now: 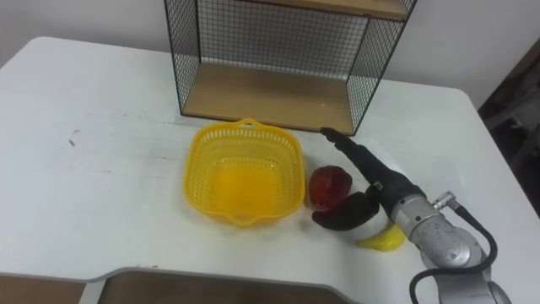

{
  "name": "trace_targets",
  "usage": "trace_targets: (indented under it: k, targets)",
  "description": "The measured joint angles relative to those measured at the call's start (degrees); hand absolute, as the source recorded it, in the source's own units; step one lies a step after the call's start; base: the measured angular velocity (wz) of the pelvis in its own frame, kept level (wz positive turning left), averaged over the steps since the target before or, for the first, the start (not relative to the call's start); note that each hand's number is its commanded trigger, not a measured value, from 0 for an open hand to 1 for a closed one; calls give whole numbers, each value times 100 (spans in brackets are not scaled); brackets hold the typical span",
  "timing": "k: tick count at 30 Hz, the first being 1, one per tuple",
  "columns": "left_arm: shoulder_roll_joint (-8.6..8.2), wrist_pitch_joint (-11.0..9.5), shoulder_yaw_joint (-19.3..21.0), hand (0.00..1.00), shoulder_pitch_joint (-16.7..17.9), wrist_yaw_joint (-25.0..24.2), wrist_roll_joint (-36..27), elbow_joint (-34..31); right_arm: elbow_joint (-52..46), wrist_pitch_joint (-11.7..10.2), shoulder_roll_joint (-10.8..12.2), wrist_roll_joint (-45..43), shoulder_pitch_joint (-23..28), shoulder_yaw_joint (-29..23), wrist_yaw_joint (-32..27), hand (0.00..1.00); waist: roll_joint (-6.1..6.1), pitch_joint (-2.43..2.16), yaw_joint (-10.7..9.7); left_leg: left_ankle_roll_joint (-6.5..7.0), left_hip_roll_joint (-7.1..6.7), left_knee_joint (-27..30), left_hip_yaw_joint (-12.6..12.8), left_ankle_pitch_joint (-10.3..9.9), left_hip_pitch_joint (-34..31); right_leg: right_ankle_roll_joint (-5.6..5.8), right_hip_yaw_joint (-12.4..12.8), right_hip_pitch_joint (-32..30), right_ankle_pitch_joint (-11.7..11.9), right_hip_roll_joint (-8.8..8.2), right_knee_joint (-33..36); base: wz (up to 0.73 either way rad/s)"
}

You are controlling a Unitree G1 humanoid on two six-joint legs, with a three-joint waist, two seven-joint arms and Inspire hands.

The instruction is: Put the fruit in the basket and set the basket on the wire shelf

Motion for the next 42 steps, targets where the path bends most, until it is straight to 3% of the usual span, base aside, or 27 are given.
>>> trace_targets:
  k: [19,24,33,37,42]
  targets:
    - [-2,0,2,0,24,-47,3,-21,427,-1,31,-5,2,-6,8,0,-15,-31,-17,-1,-1,26,-14,1,5,0,3,23,0,0,-7,0]
    - [1,1,54,0,3,-78,52,-29,580,-2,73,0,-17,-43,9,0,6,-97,-18,-1,-2,63,-16,1,-10,0,0,17,0,-2,-10,0]
    - [1,1,43,0,-2,-77,46,-3,921,-1,104,-10,-17,-43,7,0,-4,-69,-14,-1,-3,75,-15,1,-4,-1,6,32,-2,-3,-18,0]
    - [2,16,41,0,6,-77,38,2,1011,6,117,-43,-17,-23,7,0,-37,1,28,-1,-4,69,-25,1,-44,0,-5,8,-3,-1,-24,0]
    - [0,54,43,0,35,-83,53,7,1046,6,119,-42,-20,-23,2,0,-48,0,132,-1,-4,69,-30,1,-69,0,-25,5,-2,3,-66,1]
